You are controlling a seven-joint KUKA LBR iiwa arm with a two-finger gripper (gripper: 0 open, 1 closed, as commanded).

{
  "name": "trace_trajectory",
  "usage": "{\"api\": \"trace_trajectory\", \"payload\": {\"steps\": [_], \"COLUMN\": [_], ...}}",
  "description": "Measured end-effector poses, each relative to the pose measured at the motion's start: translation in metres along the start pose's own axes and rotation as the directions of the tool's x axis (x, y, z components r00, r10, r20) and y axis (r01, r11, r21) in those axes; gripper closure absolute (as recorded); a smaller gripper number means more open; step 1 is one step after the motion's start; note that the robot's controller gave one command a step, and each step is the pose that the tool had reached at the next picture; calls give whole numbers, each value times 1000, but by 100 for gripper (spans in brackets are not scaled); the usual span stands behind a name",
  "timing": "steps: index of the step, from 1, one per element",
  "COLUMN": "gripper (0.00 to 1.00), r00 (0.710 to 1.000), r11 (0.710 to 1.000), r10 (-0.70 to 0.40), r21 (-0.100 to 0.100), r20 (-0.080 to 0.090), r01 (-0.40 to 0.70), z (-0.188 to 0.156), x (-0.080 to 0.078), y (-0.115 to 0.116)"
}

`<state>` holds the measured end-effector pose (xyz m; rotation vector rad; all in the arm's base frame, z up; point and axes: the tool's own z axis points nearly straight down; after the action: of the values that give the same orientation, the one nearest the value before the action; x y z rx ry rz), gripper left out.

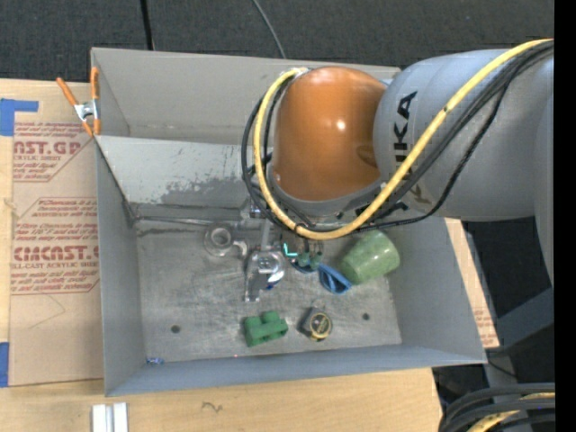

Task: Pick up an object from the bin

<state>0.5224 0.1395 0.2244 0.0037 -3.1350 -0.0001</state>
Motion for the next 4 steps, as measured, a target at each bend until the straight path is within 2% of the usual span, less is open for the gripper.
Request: {"api": "trace_trajectory", "payload": {"steps": [1,2,3,4], "gripper": [0,100,0,0], "r00": [952,951,952,674], "r11": [952,951,952,675], "r10": [-306,-308,-307,-737], "r21": [-3,1,2,25], "r20": [1,7,24,41], "r01": [306,308,307,737], "z": [131,131,129,147], "x": [4,3,-1,28], "y": [-63,-65,-64,-82]}}
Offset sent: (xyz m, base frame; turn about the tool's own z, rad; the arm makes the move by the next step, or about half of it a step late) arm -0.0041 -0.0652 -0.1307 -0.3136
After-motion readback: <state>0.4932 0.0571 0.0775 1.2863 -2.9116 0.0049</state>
